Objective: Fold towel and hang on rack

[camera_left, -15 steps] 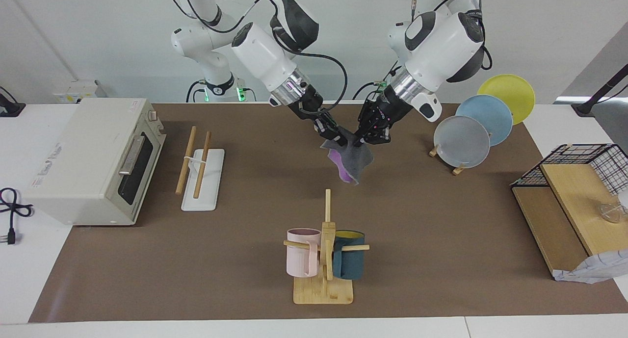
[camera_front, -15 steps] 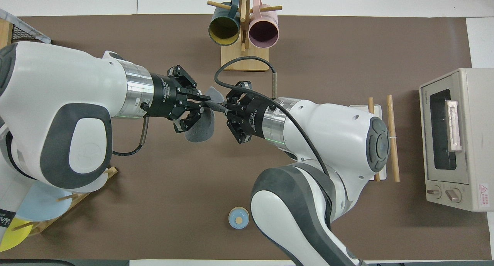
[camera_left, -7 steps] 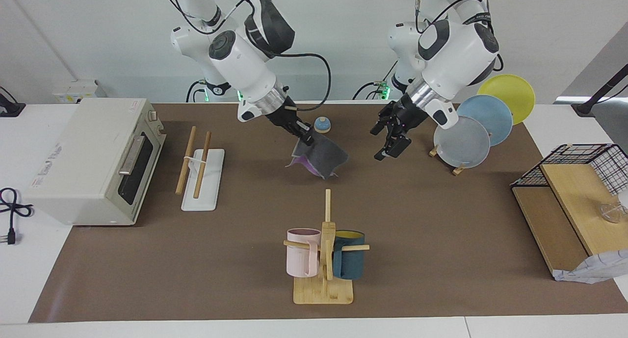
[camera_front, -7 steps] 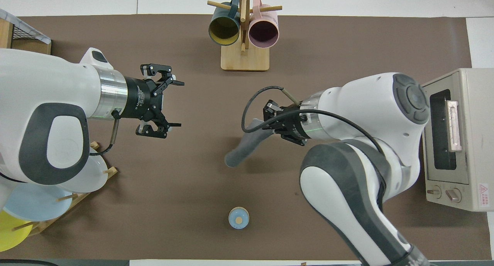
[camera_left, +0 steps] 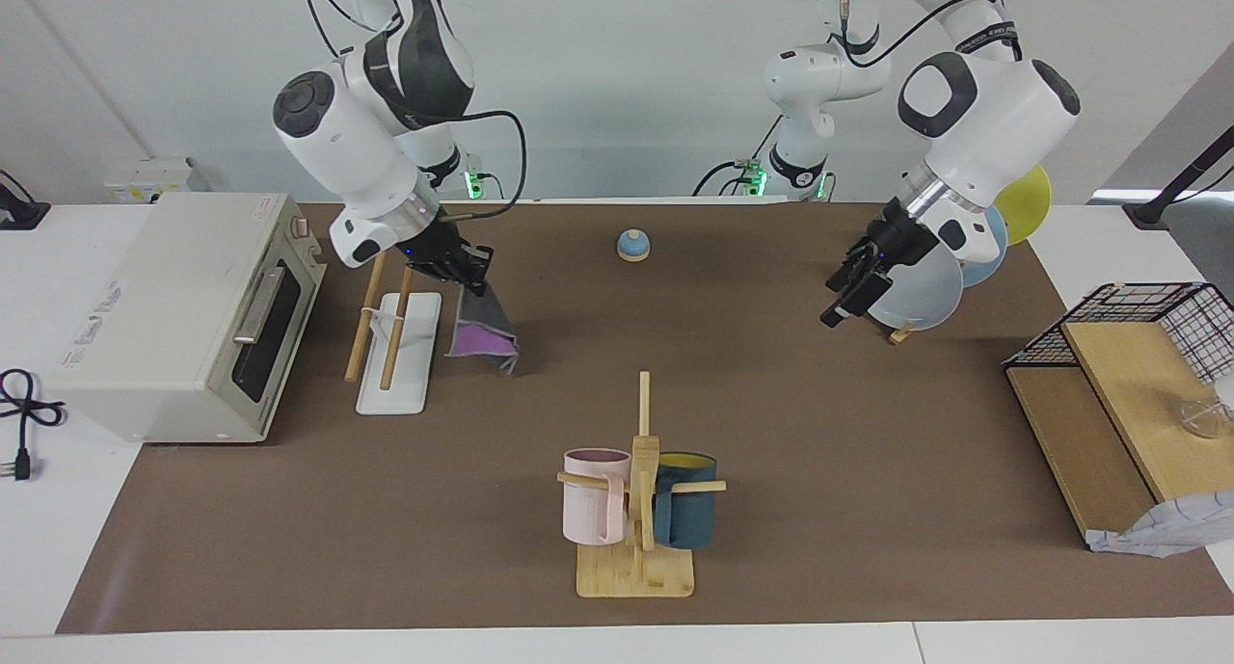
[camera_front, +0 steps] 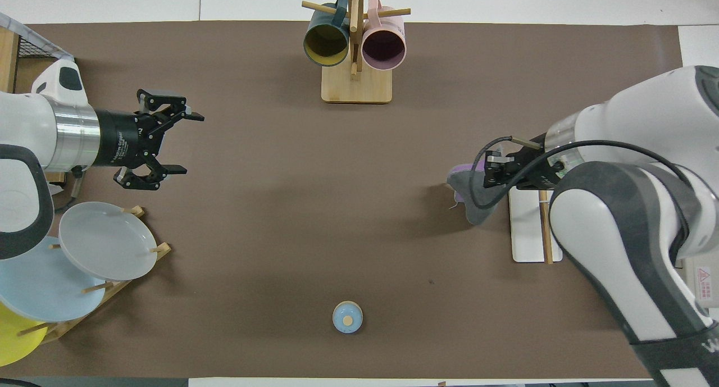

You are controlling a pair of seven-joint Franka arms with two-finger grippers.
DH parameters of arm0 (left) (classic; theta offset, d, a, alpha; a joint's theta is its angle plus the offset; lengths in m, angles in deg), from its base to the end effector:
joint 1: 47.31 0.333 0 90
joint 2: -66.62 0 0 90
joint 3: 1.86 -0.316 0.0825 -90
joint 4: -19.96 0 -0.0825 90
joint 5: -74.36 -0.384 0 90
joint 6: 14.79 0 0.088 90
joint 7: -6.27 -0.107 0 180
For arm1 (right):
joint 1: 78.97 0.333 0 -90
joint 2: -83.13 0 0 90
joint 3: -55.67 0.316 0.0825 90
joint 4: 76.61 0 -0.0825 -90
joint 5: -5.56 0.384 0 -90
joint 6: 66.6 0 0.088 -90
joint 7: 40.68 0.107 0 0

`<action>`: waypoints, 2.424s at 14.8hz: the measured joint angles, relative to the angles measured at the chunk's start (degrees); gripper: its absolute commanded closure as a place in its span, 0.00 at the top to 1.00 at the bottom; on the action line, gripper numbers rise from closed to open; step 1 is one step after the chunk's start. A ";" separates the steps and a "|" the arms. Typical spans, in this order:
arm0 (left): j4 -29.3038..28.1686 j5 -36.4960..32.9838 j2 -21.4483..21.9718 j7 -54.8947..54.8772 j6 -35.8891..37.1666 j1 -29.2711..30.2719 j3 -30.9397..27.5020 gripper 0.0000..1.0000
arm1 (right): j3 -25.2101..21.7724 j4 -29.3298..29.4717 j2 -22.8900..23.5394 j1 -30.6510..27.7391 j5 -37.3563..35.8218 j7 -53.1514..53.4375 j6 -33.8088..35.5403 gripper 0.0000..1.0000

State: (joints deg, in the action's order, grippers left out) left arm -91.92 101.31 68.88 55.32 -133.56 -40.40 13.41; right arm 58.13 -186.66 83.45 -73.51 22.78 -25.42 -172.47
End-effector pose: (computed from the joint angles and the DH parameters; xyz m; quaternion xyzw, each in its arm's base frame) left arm 0.5558 -0.1070 0.5134 0.8768 0.4268 -0.0317 0.2191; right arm 0.5450 0.0994 0.4820 -0.9829 0.1097 0.0666 0.1317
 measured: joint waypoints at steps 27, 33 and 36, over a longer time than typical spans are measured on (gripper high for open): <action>13.23 -28.36 -0.95 -46.09 21.53 -8.14 -11.42 1.00 | 0.09 -10.91 -4.00 -14.28 -19.02 -28.34 -4.24 0.00; 14.79 -28.36 -0.57 -46.11 23.66 -8.12 -11.53 1.00 | 0.09 -14.04 -4.50 -15.31 -19.02 -28.40 -7.51 0.00; 14.79 -28.36 -0.57 -46.12 23.67 -8.12 -11.57 1.00 | 0.09 -14.71 -4.55 -15.53 -19.02 -28.40 -7.55 0.00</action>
State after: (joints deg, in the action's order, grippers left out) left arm -77.13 72.96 68.31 9.20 -109.89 -48.53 1.84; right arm 58.22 -201.37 78.90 -89.04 3.76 -53.82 -180.02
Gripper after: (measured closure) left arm 0.000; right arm 0.978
